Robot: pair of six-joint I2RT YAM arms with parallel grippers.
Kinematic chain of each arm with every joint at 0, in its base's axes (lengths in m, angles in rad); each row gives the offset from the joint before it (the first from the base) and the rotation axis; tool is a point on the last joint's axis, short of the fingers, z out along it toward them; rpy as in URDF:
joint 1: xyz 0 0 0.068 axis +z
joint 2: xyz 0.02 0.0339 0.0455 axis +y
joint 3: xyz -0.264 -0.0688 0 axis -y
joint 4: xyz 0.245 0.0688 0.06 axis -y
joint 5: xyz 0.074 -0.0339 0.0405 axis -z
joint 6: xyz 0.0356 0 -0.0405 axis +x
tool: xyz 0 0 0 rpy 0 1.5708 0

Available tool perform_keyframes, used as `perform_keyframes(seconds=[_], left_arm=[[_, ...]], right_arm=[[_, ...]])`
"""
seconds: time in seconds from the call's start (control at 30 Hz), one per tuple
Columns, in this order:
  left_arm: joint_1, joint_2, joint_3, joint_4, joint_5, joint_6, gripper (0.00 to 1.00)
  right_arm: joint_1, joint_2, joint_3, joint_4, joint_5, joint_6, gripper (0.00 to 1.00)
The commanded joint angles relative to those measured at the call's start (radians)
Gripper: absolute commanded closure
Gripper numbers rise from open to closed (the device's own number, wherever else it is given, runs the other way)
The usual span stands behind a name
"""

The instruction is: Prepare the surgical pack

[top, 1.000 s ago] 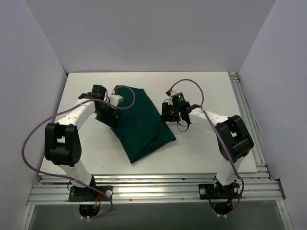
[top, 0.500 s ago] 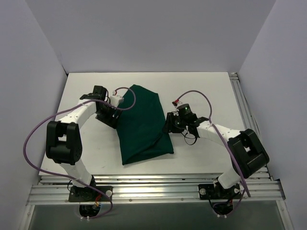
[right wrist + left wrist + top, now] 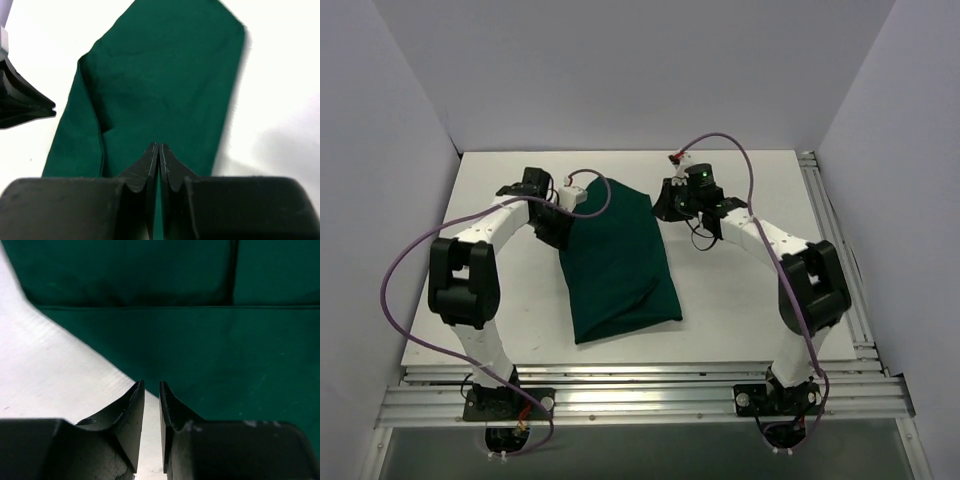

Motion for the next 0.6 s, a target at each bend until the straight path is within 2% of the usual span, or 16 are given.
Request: perform_keyframes(seconds=[0.0,0.07,0.27,0.4,0.57], left_arm=[[-0.022,0.052,0.024,0.015,0.064,-0.005,0.73],[-0.026,0.080,0.019,0.024,0.075,-0.005,0.73],[-0.014,0.194,0.028,0.074,0.013,-0.008,0.73],[-0.013,0.220,0.041,0.066,0.045,0.003,0.73],[-0.007,0.163,0.093,0.048,0.064,0.012,0.72]], right_arm=[[-0.023,0.172,0.046,0.103,-0.186,-0.013,1.00],[-0.038,0.269,0.083,0.141,-0.263,-0.011,1.00],[-0.074,0.443,0.118,0.180,-0.309,-0.012,1.00],[-0.092,0.463,0.112,0.188,-0.332,-0.002,1.00],[-0.098,0.424,0.173,0.174,-0.358,0.004,1.00]])
